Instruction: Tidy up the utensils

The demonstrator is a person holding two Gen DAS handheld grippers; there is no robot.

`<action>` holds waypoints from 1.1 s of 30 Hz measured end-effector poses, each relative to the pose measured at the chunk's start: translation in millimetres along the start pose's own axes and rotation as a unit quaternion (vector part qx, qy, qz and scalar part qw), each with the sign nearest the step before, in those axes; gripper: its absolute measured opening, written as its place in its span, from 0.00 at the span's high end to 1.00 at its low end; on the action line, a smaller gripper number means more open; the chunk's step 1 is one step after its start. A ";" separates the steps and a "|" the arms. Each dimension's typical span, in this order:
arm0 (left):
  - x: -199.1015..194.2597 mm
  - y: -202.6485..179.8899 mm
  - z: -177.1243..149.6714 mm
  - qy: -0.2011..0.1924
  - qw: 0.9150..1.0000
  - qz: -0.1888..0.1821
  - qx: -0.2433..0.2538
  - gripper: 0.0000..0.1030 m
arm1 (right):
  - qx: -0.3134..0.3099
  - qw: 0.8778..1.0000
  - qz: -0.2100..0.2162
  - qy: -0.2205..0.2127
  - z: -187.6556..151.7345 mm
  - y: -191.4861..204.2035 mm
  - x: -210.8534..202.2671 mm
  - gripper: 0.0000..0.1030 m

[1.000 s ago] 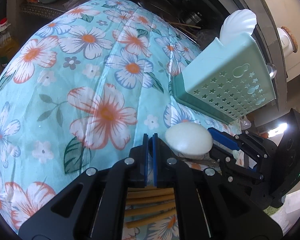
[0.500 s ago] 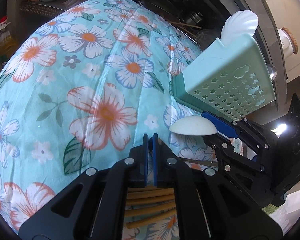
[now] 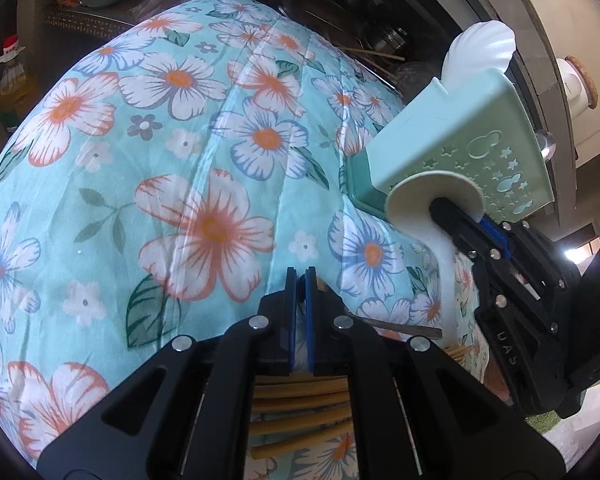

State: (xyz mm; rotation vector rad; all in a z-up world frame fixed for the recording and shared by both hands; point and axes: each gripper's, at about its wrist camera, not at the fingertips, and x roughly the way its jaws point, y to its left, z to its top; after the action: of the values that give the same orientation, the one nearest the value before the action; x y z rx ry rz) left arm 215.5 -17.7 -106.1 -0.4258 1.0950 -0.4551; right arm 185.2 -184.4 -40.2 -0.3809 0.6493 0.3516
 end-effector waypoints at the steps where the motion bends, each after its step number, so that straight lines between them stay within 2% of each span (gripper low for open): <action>1: -1.0 -0.9 -0.3 -0.004 1.000 0.002 0.002 0.97 | 0.008 1.000 -0.009 -0.011 0.0 -4.4 -7.7 0.95; 8: -27.5 -17.8 -3.3 -0.061 0.997 0.024 0.039 0.98 | 0.078 0.991 -0.071 -0.081 -4.2 -36.4 -66.5 0.95; 12: -62.7 -46.2 -7.5 -0.124 0.987 0.036 0.100 0.99 | 0.138 0.978 -0.105 -0.115 -11.5 -57.1 -101.3 0.95; 15: -88.5 -73.0 -11.1 -0.169 0.972 0.048 0.155 0.99 | 0.171 0.968 -0.123 -0.133 -19.0 -68.7 -121.2 0.95; 19: -121.7 -106.3 -13.8 -0.206 0.952 0.064 0.218 0.99 | 0.205 0.959 -0.131 -0.146 -29.6 -78.9 -137.5 0.95; 21: -139.4 -118.0 -16.5 -0.228 0.943 0.066 0.235 0.98 | 0.213 0.956 -0.133 -0.149 -34.1 -80.0 -140.7 0.95; 26: -186.2 -158.8 -12.9 -0.290 0.913 0.059 0.282 0.99 | 0.230 0.952 -0.125 -0.157 -46.5 -83.5 -146.6 0.95; 28: -199.2 -176.4 -8.1 -0.313 0.898 0.065 0.301 0.99 | 0.239 0.950 -0.118 -0.163 -49.3 -86.7 -148.3 0.95; 33: -212.4 -214.4 11.0 -0.358 0.869 0.085 0.330 0.99 | 0.261 0.943 -0.102 -0.180 -55.4 -92.5 -153.7 0.95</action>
State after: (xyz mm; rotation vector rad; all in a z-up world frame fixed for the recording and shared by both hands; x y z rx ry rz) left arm 113.7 -78.2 171.8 0.1234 0.2079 -0.4325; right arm 82.3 -320.1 39.0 0.1266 0.3184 0.0384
